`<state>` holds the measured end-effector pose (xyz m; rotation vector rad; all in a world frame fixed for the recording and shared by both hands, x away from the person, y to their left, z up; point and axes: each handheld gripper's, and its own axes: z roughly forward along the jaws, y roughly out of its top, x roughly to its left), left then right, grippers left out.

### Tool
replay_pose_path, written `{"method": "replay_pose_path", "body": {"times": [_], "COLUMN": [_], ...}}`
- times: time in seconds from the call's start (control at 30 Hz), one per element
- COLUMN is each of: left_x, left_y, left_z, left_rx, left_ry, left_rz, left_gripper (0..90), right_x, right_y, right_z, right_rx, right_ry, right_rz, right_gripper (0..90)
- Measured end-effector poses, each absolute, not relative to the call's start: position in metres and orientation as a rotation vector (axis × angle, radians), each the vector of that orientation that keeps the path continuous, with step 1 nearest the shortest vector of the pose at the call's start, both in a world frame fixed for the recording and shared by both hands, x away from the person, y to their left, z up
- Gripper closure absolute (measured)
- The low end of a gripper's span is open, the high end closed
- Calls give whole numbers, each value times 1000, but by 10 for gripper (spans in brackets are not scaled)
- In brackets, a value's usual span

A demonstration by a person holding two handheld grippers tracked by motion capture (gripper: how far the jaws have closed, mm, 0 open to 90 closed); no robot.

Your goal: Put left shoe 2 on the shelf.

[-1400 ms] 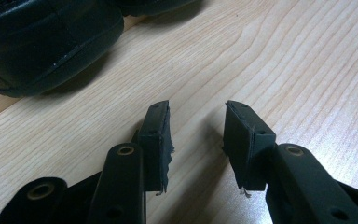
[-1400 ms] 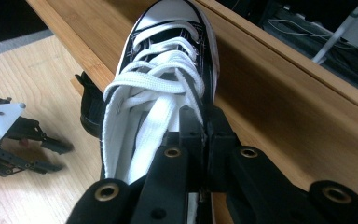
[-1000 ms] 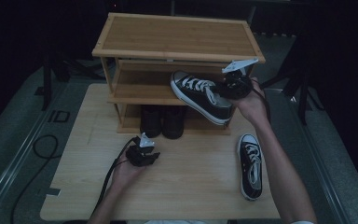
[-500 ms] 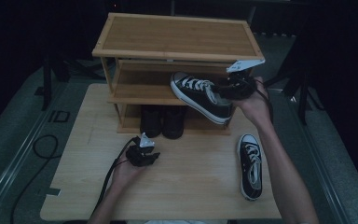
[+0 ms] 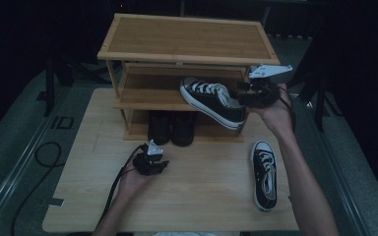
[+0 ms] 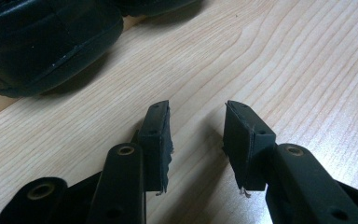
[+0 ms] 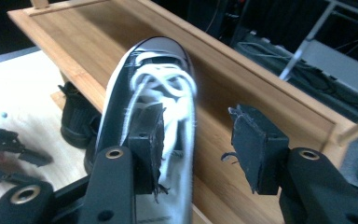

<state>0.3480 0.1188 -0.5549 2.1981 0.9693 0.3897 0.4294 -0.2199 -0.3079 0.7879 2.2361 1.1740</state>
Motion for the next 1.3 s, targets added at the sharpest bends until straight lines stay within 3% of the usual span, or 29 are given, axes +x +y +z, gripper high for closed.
{"method": "replay_pose_path", "body": {"times": [0.57, 0.9, 1.13, 1.3], "left_x": [351, 371, 396, 414], "left_y": [75, 20, -10, -26], "left_z": [-548, -537, -533, -537], "left_rx": [2193, 2180, 2156, 2163], "left_ry": [886, 797, 817, 884], "left_rz": [412, 462, 525, 579], "left_gripper": [624, 626, 677, 810], "right_x": [404, 391, 381, 374], "right_y": [-260, -283, -299, -303], "right_z": [-309, -313, -323, -331], "right_rx": [840, 881, 907, 917], "right_ry": [2169, 2132, 2129, 2137], "right_rz": [1216, 1204, 1196, 1205], "right_gripper": [584, 601, 598, 597]}}
